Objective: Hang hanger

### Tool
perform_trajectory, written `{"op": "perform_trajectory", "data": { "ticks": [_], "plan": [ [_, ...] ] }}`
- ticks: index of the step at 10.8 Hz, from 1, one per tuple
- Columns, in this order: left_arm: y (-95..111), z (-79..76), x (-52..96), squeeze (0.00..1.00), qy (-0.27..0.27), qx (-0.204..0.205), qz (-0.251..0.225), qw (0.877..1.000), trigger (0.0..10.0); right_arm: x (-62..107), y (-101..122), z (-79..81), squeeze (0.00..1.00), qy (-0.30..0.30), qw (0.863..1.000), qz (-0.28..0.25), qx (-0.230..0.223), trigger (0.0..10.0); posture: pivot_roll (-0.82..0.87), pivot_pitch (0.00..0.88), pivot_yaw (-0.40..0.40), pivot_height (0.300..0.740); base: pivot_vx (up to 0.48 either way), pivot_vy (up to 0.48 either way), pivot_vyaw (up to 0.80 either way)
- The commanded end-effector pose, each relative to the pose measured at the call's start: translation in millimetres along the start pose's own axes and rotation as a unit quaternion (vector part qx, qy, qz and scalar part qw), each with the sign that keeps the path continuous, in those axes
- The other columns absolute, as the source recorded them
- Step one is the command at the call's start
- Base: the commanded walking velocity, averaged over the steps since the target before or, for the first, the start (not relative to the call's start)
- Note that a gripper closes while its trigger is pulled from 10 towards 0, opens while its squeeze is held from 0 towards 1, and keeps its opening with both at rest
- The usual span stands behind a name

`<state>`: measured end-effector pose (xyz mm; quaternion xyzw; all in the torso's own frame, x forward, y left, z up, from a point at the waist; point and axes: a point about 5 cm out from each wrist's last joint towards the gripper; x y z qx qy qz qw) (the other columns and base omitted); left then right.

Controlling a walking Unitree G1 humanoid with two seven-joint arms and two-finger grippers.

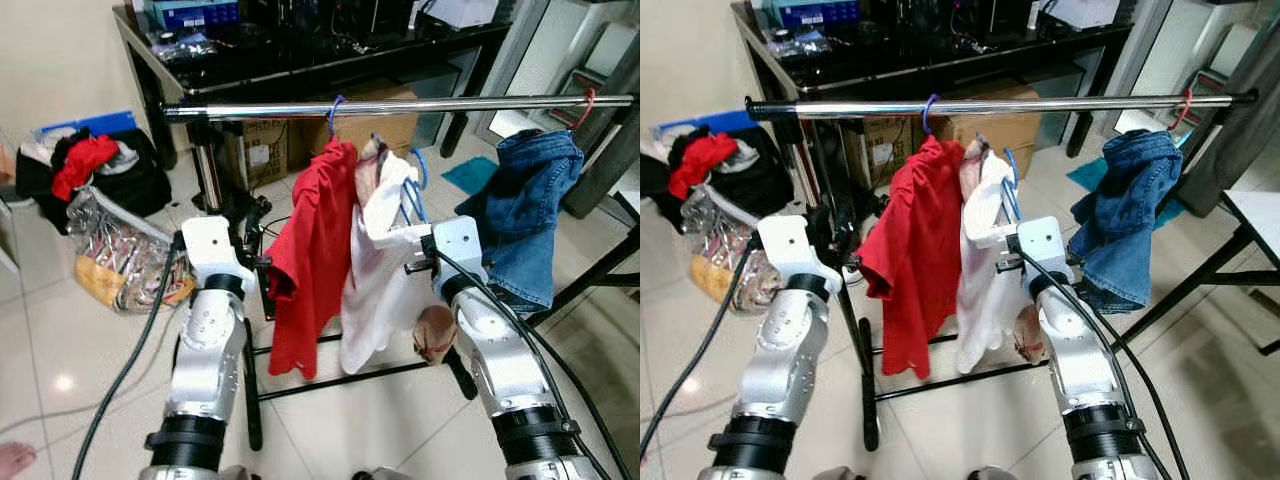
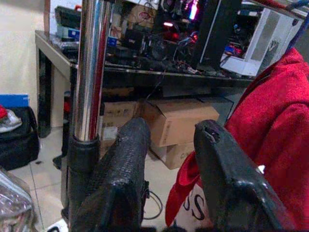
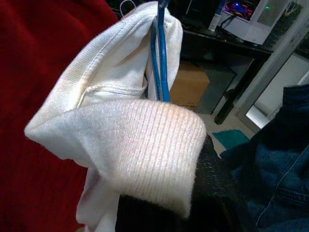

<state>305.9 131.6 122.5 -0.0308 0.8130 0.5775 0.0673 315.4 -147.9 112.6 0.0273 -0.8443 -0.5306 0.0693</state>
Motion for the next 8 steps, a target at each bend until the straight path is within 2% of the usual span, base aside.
{"op": "perform_trajectory", "data": {
  "ticks": [1,2,4,6,8],
  "plan": [
    [1,-4.4,1.5,0.00,-0.003,0.001,-0.007,1.000,10.0,-4.5,8,-5.7,0.00,-0.008,1.000,-0.013,0.008,10.0,0.10,0.027,-0.078,0.723,0.000,0.000,0.00],
    [0,-3.2,3.3,0.00,-0.007,-0.003,-0.002,1.000,10.0,-20.5,18,-2.8,0.00,0.000,1.000,-0.001,0.013,10.0,0.10,0.028,-0.067,0.723,0.000,0.000,0.00],
    [2,-0.9,0.9,0.00,-0.011,-0.011,0.000,1.000,10.0,-36.1,37,-5.8,0.00,-0.010,1.000,-0.011,0.009,10.0,0.11,0.025,-0.058,0.723,0.000,0.000,0.00],
    [6,-4.0,0.7,0.00,-0.034,-0.033,-0.001,0.999,10.0,-50.9,51,-18.1,0.00,-0.036,0.999,-0.013,0.006,10.0,0.14,0.034,-0.056,0.723,0.000,0.000,0.00],
    [9,-10.1,7.3,0.00,-0.063,-0.056,-0.003,0.996,10.0,-59.3,62,-30.5,0.00,-0.053,0.998,-0.022,0.015,10.0,0.15,0.067,-0.057,0.723,0.000,0.000,0.00]
  ]
}}
Point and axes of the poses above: a point about 5 cm out from each wrist's last joint towards the gripper, its own x axis pointing back from the gripper into the wrist, its own y axis along the axis of the wrist's last joint, z = x × y, and after that the axes turned 11 degrees about x, right-handed
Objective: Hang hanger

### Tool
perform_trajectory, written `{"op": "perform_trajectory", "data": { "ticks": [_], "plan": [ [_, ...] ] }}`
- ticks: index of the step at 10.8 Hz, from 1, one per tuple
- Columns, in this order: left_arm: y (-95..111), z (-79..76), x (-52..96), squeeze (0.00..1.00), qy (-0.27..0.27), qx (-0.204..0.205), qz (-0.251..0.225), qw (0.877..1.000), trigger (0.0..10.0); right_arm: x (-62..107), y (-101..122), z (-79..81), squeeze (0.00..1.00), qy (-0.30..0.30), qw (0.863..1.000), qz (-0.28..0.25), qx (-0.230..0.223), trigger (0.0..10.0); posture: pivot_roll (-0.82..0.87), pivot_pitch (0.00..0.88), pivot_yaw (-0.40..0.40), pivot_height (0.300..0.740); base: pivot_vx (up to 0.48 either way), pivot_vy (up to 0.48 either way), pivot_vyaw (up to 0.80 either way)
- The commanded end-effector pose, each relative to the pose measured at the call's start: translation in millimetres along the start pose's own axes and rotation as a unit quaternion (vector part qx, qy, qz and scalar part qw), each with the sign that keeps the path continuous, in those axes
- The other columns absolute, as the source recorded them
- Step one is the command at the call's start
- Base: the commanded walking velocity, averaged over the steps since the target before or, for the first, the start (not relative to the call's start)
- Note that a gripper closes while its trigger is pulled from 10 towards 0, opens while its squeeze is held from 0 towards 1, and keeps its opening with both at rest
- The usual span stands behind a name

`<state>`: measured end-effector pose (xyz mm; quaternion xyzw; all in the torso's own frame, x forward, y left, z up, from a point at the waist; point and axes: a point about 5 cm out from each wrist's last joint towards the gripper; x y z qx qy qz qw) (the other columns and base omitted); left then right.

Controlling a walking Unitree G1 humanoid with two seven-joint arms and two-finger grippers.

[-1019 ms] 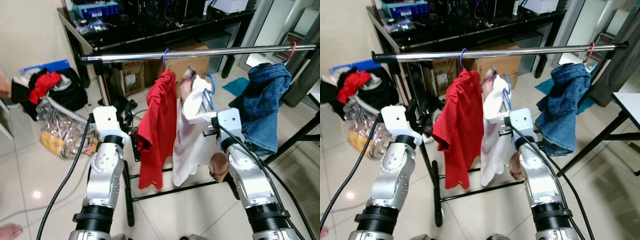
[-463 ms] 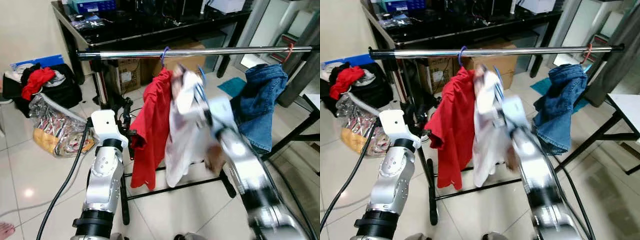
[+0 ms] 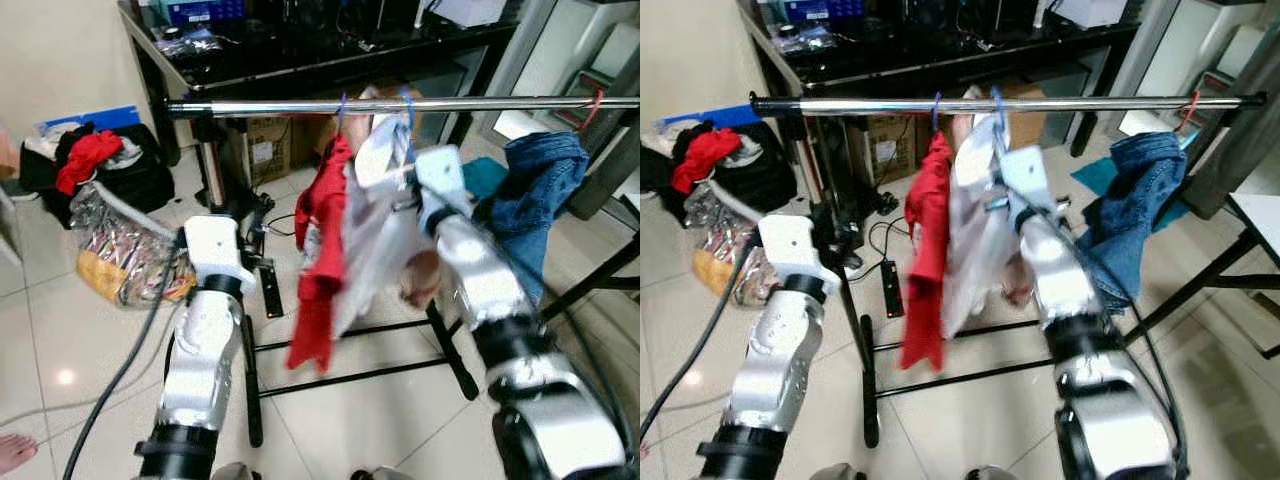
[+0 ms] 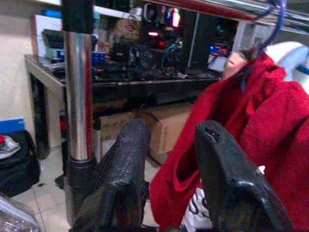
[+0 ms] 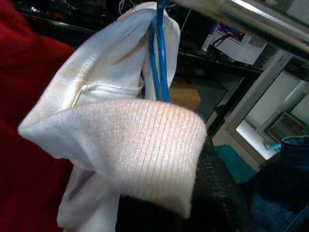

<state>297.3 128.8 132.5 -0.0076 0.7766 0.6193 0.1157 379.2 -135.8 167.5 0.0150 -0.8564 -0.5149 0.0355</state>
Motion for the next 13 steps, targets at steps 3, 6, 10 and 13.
{"op": "perform_trajectory", "data": {
  "ticks": [3,6,10,13],
  "plan": [
    [-5,-12.7,16.3,0.00,-0.031,-0.013,0.025,0.999,10.0,-14.3,20,-27.0,0.00,-0.017,0.999,-0.004,0.030,10.0,0.13,0.135,-0.067,0.723,0.000,0.000,0.00],
    [-9,-18.8,19.8,0.00,-0.035,-0.009,0.035,0.999,10.0,-20.9,19,-20.8,0.00,0.033,0.996,0.035,0.078,10.0,0.12,0.143,-0.091,0.723,0.000,0.000,0.00],
    [-7,-16.7,16.2,0.00,-0.030,-0.010,0.033,0.999,10.0,-21.0,15,-18.9,0.82,0.047,0.995,0.042,0.075,10.0,0.12,0.110,-0.089,0.723,0.000,0.000,0.00],
    [-9,-19.7,12.4,0.00,-0.038,-0.009,0.035,0.999,10.0,-19.1,15,-25.7,1.00,0.039,0.998,0.034,0.045,10.0,0.10,0.092,-0.075,0.723,0.000,0.000,0.00]
  ]
}}
Point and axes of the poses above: a point about 5 cm out from each wrist's last joint towards the gripper, its own x axis pointing back from the gripper into the wrist, its own y axis along the axis of the wrist's last joint, z = x × y, and after that the axes turned 11 degrees about x, right-handed
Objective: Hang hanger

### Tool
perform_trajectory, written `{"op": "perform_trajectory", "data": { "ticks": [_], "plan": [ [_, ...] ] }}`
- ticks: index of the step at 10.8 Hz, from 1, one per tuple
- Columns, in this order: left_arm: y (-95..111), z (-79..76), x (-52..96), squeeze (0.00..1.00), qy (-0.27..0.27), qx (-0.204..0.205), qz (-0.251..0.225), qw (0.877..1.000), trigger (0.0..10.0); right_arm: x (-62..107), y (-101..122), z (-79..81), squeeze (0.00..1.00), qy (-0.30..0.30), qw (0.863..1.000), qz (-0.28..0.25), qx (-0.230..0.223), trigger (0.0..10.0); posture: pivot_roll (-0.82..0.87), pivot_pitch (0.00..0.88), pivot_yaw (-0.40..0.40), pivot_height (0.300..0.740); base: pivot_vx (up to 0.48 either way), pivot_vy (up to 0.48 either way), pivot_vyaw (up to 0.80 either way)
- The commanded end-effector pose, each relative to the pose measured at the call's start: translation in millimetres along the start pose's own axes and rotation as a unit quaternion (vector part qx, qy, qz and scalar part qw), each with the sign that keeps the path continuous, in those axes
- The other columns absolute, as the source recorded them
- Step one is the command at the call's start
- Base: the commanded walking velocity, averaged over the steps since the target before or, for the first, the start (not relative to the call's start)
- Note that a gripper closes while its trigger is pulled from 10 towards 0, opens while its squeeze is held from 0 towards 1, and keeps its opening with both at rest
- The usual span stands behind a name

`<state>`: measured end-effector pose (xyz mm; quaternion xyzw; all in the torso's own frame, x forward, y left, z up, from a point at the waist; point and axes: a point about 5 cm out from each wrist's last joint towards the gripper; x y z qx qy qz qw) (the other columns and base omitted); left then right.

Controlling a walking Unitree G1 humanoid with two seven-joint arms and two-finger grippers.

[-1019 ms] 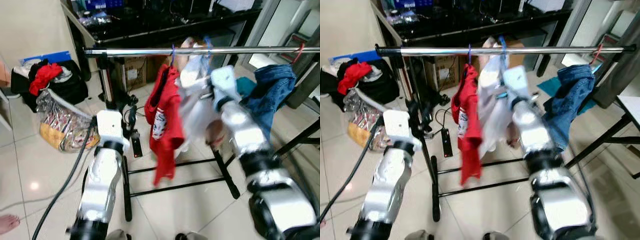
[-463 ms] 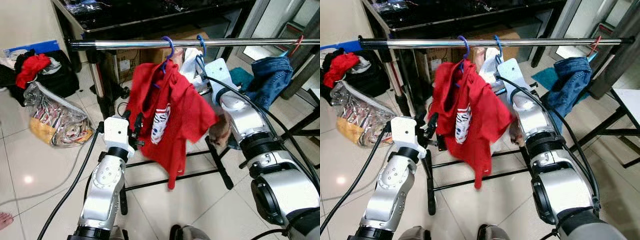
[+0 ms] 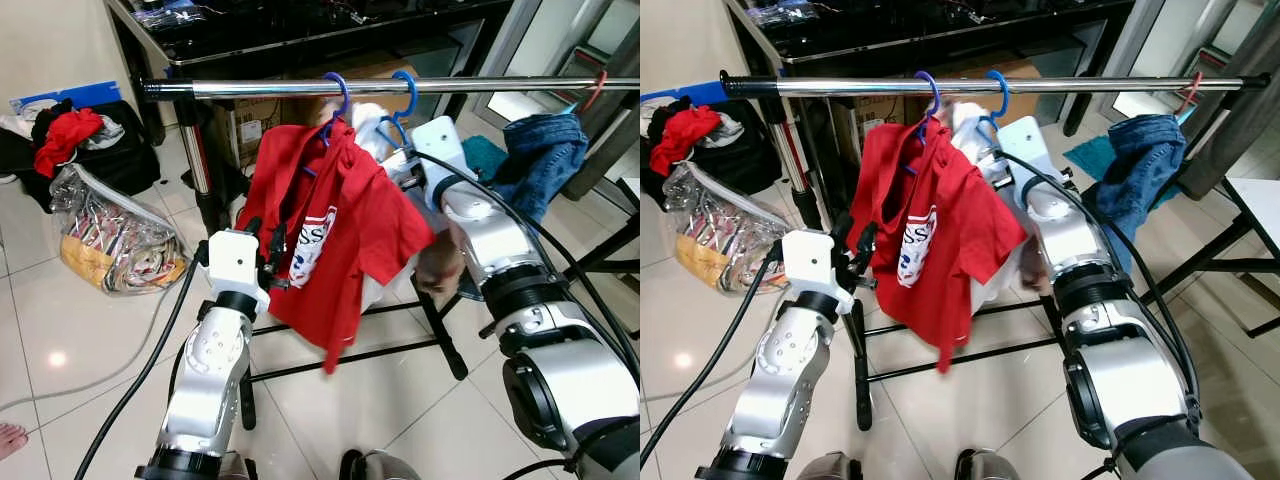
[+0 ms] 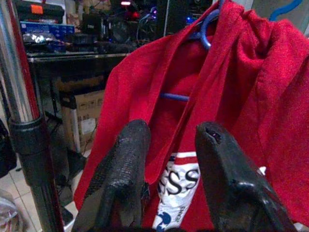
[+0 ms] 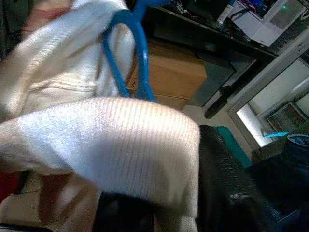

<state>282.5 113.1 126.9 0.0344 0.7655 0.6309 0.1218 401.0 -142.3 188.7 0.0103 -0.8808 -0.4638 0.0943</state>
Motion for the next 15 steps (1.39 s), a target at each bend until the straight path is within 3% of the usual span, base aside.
{"op": "perform_trajectory", "data": {
  "ticks": [1,2,3,7,9,14,15],
  "plan": [
    [-2,-3.4,-2.3,0.00,-0.008,0.003,0.005,1.000,10.0,3.2,-4,-8.9,1.00,-0.007,1.000,-0.001,-0.014,10.0,0.10,0.083,-0.072,0.723,0.000,0.000,0.00],
    [-2,-3.8,-4.5,0.00,-0.010,0.003,0.004,1.000,10.0,6.3,-9,-9.4,0.99,0.003,1.000,0.000,-0.021,10.0,0.09,0.075,-0.068,0.723,0.000,0.000,0.00],
    [-2,-3.8,-6.7,0.00,-0.012,0.003,0.003,1.000,10.0,11.1,-11,-11.2,0.00,0.015,0.999,-0.008,-0.030,10.0,0.09,0.068,-0.064,0.723,0.000,0.000,0.00],
    [-2,-3.5,-11.8,0.00,-0.016,0.005,0.002,1.000,10.0,36.6,-29,-26.7,0.00,0.010,0.999,-0.005,-0.039,10.0,0.06,0.050,-0.051,0.723,0.000,0.000,0.00],
    [-4,-5.0,-15.3,0.00,-0.023,0.008,0.003,1.000,10.0,49.1,-39,-23.4,0.00,0.034,0.999,0.008,-0.035,10.0,0.05,0.038,-0.042,0.723,0.000,0.000,0.00],
    [-3,-6.2,-20.3,0.00,-0.031,0.009,-0.003,0.999,10.0,58.6,-42,-16.8,0.00,0.056,0.998,0.013,-0.030,10.0,0.05,0.033,-0.040,0.723,0.000,0.000,0.00],
    [-3,-6.1,-19.3,0.00,-0.030,0.009,-0.003,1.000,10.0,57.3,-35,-19.1,0.00,0.042,0.999,-0.007,-0.011,10.0,0.05,0.034,-0.040,0.723,0.000,0.000,0.00]
  ]
}}
Point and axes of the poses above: a point about 5 cm out from each wrist's last joint towards the gripper, its own x axis pointing back from the gripper into the wrist, its own y axis along the axis of the wrist's last joint, z = x × y, and after that the axes turned 11 degrees about x, right-handed
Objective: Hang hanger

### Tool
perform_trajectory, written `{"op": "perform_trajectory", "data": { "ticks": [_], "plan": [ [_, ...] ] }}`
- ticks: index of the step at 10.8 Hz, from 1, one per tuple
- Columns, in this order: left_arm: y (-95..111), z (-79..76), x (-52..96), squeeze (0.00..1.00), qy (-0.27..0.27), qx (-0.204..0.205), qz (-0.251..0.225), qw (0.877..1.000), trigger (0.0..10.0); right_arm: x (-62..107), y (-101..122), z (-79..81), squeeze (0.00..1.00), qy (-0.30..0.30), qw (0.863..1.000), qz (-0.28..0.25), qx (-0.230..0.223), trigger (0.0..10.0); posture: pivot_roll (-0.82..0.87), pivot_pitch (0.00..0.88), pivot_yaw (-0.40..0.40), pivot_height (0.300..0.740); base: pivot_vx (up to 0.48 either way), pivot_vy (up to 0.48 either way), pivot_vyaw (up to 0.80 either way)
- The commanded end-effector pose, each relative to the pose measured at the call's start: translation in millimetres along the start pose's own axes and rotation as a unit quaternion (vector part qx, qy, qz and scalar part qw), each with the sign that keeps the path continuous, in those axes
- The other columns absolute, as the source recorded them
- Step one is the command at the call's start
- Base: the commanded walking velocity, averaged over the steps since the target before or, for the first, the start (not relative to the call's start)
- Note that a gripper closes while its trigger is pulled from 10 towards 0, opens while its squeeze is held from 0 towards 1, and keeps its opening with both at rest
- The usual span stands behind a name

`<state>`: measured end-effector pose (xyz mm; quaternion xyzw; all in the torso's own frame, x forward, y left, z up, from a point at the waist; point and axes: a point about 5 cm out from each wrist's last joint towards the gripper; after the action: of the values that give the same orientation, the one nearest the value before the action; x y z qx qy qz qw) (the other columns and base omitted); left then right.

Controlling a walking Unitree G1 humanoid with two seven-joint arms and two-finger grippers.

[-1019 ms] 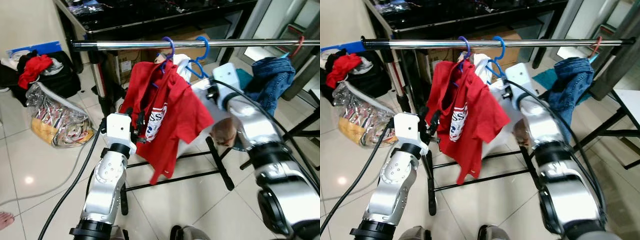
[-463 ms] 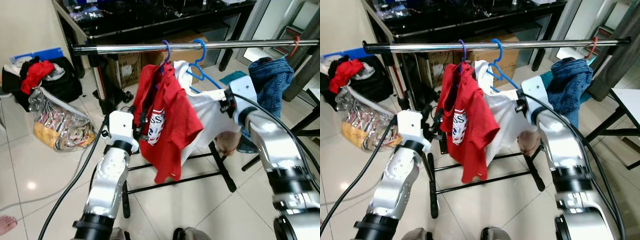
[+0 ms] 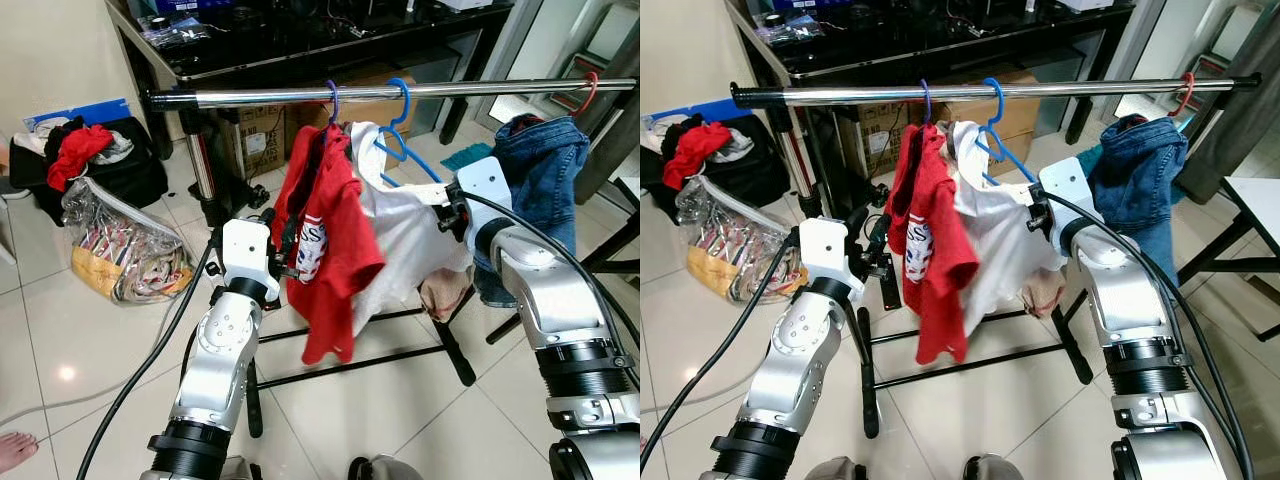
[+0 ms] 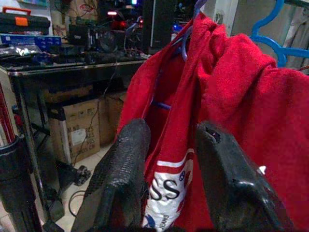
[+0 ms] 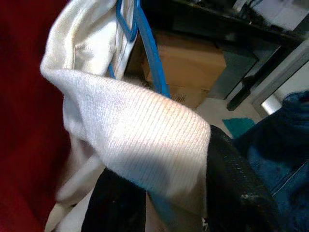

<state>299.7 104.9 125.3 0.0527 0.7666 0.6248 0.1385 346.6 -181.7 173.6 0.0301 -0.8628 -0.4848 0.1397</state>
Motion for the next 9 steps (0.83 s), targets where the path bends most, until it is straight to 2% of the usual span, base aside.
{"op": "perform_trajectory", "data": {
  "ticks": [1,4,5,7,8,9],
  "plan": [
    [2,-2.2,-1.2,0.00,-0.005,0.001,-0.006,1.000,10.0,1.6,10,-5.6,0.00,-0.015,1.000,-0.020,0.015,10.0,0.05,0.034,-0.043,0.723,0.000,0.000,0.00],
    [0,-2.0,-1.5,0.00,-0.004,-0.002,-0.007,1.000,10.0,2.4,23,-13.6,0.00,-0.018,0.999,-0.041,0.013,10.0,0.05,0.027,-0.046,0.723,0.000,0.000,0.00],
    [0,-2.9,-1.9,0.00,-0.005,-0.001,-0.006,1.000,10.0,3.3,28,-11.7,0.00,0.006,0.998,-0.052,0.032,10.0,0.05,0.026,-0.044,0.723,0.000,0.000,0.00],
    [-1,-4.1,-2.5,0.00,-0.008,-0.002,-0.006,1.000,10.0,2.3,34,-8.1,0.00,0.039,0.996,-0.064,0.042,10.0,0.04,0.025,-0.040,0.723,0.000,0.000,0.00],
    [-1,-4.3,-2.6,0.00,-0.010,-0.003,-0.006,1.000,10.0,-3.7,39,0.3,0.00,0.073,0.993,-0.066,0.071,10.0,0.04,0.027,-0.039,0.723,0.000,0.000,0.00],
    [-1,-4.6,-2.4,0.00,-0.010,-0.003,-0.005,1.000,10.0,-9.0,44,8.9,0.00,0.100,0.990,-0.071,0.071,10.0,0.04,0.027,-0.041,0.723,0.000,0.000,0.00]
  ]
}}
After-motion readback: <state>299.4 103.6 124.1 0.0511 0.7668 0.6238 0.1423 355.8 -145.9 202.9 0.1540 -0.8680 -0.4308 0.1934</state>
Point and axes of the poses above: a point about 5 cm out from each wrist's last joint towards the gripper, its own x axis pointing back from the gripper into the wrist, its own y axis along the axis of the wrist's last joint, z = x × y, and after that the axes turned 11 degrees about x, right-handed
